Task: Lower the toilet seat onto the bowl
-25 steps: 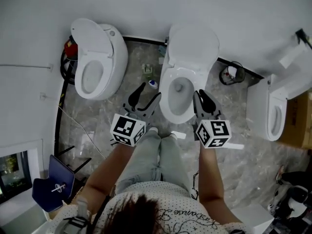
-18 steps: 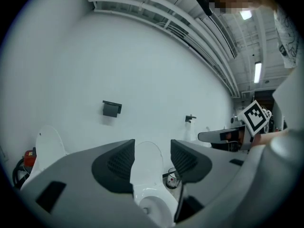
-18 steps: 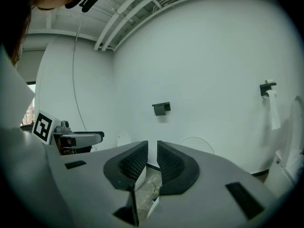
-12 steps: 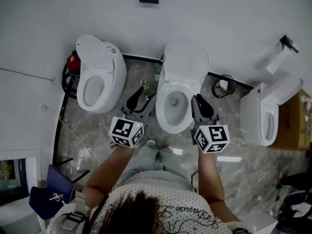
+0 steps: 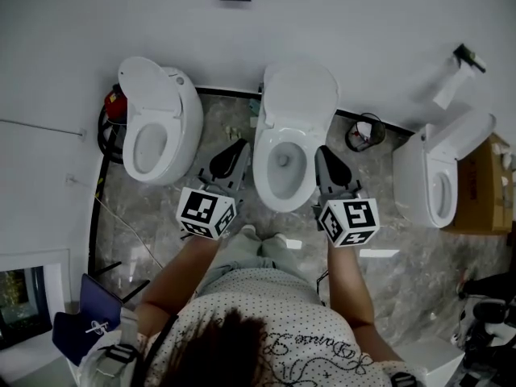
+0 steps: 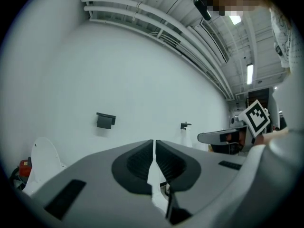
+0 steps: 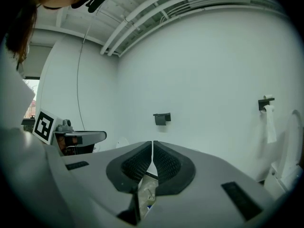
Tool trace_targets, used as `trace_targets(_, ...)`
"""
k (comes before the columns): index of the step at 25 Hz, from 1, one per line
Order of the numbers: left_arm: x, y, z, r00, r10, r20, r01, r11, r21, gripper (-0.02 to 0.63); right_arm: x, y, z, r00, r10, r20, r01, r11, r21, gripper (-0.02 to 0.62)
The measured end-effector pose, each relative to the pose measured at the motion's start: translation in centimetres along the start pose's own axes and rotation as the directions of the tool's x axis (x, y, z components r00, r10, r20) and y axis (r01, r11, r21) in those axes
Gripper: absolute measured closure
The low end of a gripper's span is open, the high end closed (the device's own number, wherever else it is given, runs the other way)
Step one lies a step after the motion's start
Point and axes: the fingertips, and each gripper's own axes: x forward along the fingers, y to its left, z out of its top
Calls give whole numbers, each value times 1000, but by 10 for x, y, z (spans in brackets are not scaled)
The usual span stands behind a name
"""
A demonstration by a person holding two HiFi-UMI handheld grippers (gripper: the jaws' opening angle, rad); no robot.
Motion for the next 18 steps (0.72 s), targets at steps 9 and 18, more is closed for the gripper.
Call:
trace_targets(9, 1, -8, 4, 1000, -19, -8, 19, 1000, 7, 601, -3, 2, 1, 1000, 5, 0, -5, 1000, 3, 583)
trace_targets(18, 0, -14, 8, 1000, -31, 4, 30, 999, 22, 601, -5, 12, 10, 999, 33, 23, -33, 999, 3, 583)
